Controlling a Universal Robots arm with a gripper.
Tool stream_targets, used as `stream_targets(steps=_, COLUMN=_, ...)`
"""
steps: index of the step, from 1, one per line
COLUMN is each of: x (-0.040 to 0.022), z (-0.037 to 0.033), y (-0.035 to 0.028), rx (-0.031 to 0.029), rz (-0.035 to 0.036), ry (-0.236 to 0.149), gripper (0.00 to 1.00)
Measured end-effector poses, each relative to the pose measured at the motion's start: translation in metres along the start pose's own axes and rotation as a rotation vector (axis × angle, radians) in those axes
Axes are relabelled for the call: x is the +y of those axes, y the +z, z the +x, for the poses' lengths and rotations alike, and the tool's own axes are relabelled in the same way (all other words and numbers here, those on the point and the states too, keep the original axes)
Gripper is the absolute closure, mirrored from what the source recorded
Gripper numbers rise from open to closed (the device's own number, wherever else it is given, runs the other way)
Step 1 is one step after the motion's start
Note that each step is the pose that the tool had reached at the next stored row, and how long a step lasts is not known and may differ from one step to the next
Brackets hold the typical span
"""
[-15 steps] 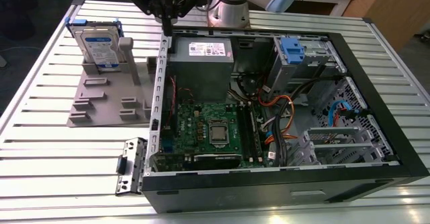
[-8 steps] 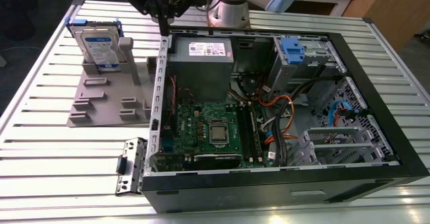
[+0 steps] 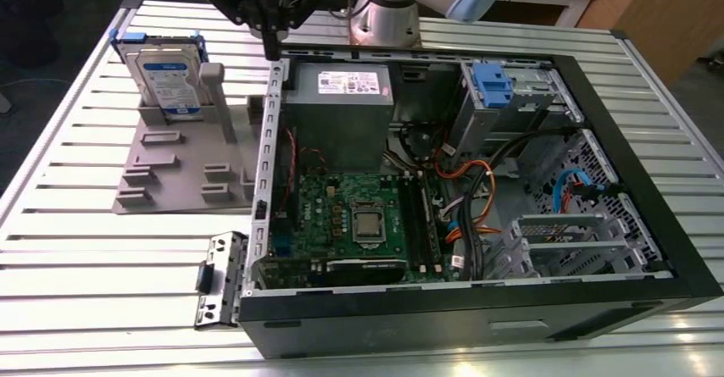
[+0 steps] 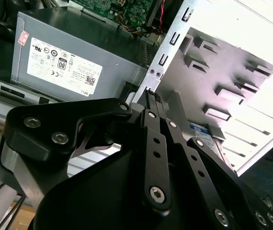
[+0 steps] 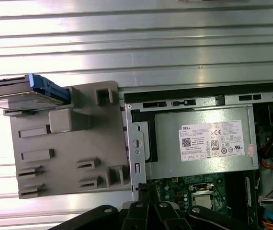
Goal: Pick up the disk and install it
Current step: 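Reach for the disk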
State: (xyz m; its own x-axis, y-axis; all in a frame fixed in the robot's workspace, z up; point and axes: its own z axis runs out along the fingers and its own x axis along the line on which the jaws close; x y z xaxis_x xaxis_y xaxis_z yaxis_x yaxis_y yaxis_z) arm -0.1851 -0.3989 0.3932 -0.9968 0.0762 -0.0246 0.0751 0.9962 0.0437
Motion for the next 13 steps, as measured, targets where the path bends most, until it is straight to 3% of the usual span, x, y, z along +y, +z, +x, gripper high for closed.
stream_targets(steps=13, x=-0.0006, z=0.0076, y=-0.0001, rx=0.0, rz=0.0, ry=0.0, gripper=0.9)
